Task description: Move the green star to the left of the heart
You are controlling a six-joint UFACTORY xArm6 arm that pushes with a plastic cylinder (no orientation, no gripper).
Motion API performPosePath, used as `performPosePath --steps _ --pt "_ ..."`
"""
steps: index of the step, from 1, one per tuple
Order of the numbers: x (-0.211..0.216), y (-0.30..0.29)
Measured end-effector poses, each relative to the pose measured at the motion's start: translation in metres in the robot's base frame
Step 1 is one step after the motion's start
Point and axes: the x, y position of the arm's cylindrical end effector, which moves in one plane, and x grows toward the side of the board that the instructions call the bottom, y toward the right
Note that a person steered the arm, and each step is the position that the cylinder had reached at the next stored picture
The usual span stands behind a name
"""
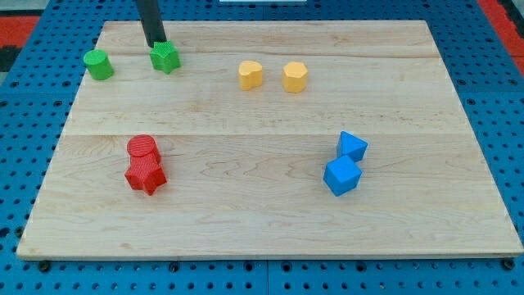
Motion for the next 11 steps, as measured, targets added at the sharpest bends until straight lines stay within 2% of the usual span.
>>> performPosePath --steps 1,3,5,7,9,11 --pt "0.023 0.0" --pt "-0.006 0.034" --pt "-0.007 0.063" --pt "-0.015 0.063" --pt "-0.005 0.05" --pt "0.005 0.011"
